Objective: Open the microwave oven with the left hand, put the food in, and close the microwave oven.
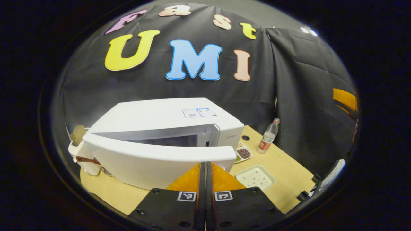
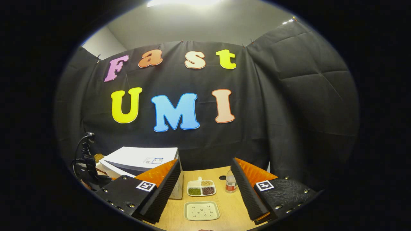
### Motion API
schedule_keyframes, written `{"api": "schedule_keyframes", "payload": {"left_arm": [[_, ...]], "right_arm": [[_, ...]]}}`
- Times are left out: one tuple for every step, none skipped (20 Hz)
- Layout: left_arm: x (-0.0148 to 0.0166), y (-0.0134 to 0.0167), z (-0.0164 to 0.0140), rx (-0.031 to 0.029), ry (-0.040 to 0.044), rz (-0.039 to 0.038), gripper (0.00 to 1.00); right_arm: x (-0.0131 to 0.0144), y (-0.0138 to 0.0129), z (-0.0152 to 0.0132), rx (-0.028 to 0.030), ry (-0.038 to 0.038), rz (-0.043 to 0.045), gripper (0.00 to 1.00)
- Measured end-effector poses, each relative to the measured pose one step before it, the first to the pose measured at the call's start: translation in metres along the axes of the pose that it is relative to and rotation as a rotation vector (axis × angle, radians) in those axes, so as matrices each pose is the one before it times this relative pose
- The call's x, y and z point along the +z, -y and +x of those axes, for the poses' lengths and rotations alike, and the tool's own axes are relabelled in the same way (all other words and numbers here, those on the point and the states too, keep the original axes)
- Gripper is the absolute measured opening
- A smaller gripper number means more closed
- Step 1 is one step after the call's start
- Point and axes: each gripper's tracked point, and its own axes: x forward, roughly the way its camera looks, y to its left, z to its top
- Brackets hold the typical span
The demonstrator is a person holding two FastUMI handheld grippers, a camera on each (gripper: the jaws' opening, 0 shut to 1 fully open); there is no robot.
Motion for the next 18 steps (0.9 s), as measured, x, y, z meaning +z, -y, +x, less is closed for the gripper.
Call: {"api": "schedule_keyframes", "payload": {"left_arm": [[0.00268,-0.00043,0.0055,0.0026,0.00166,0.00047,0.07],[0.00198,-0.00044,0.00522,0.00411,0.00122,-0.00263,0.07],[0.00237,0.00035,0.00485,0.00052,-0.00006,-0.00719,0.07],[0.00238,0.00002,0.00518,0.00249,0.00252,-0.00597,0.07],[0.00106,-0.00153,0.00407,0.00361,-0.00123,-0.00322,0.07],[0.00031,-0.00163,0.00333,0.01268,-0.00232,0.00521,0.07],[0.00373,-0.00252,0.00262,0.01211,0.00329,0.0111,0.07],[0.00318,0.00032,0.00211,0.00656,0.0049,0.01085,0.07],[0.00289,-0.00016,0.00196,0.00482,0.00319,0.00911,0.07],[-0.00056,0.0001,0.00225,0.00246,0.00173,0.00618,0.07],[-0.00038,0.00109,0.00431,-0.00053,-0.00188,-0.00031,0.07],[0.00009,-0.00061,0.00468,0.00115,-0.00494,-0.00305,0.07],[-0.00076,-0.00245,0.00469,0.00897,-0.00523,-0.00009,0.07],[0.0005,-0.00353,0.00458,0.01426,-0.00067,0.00103,0.06],[-0.00085,0.0017,0.00272,-0.0127,-0.00762,-0.01695,0.07],[-0.00505,0.00406,0.00034,-0.00544,-0.01216,-0.00911,0.07],[0.00095,-0.00044,0.00049,0.00582,0.00821,0.0271,0.07],[-0.00002,-0.00148,0.00077,0.00586,0.00601,0.02939,0.07]], "right_arm": [[0.00035,0.00197,0.00132,-0.00238,-0.00134,-0.00217,0.98],[0.00029,0.00131,0.00124,-0.00259,-0.00037,-0.00115,0.98],[0.00036,0.00279,0.00215,-0.00273,0.0008,-0.00088,0.98],[0.00058,0.00219,0.00158,-0.00341,-0.0008,-0.00155,0.98],[-0.00049,0.0007,0.00157,-0.00072,-0.00135,-0.00055,0.98],[-0.0007,0.00159,0.00119,-0.00204,-0.00099,-0.00147,0.98],[-0.00022,0.0028,0.00181,-0.00468,0.0015,-0.00213,0.98],[0.00072,0.00179,0.00181,-0.00191,0.00341,0.0002,0.98],[0.00048,0.00049,0.00106,-0.0022,0.00252,0.00159,0.97],[0.00172,-0.00097,0.00164,0.00024,0.00392,0.00236,0.98],[-0.00102,-0.00055,0.00221,0.00229,0.00247,-0.00152,0.97],[-0.00067,-0.00248,0.00267,0.00506,-0.00328,-0.00491,0.97],[-0.00132,-0.00269,0.00264,0.00784,-0.0051,-0.00547,0.97],[-0.00012,-0.00398,0.00225,0.01359,-0.00107,-0.00398,0.97],[0.00023,-0.00376,0.001,0.01055,0.00111,-0.0053,0.97],[0.00117,-0.00242,0.00111,0.0069,0.00161,-0.00752,0.97],[-0.00101,-0.00246,0.0001,0.00426,0.00105,-0.00292,0.97],[-0.00085,-0.00105,0.00082,0.00373,-0.00285,0.00376,0.97]]}}
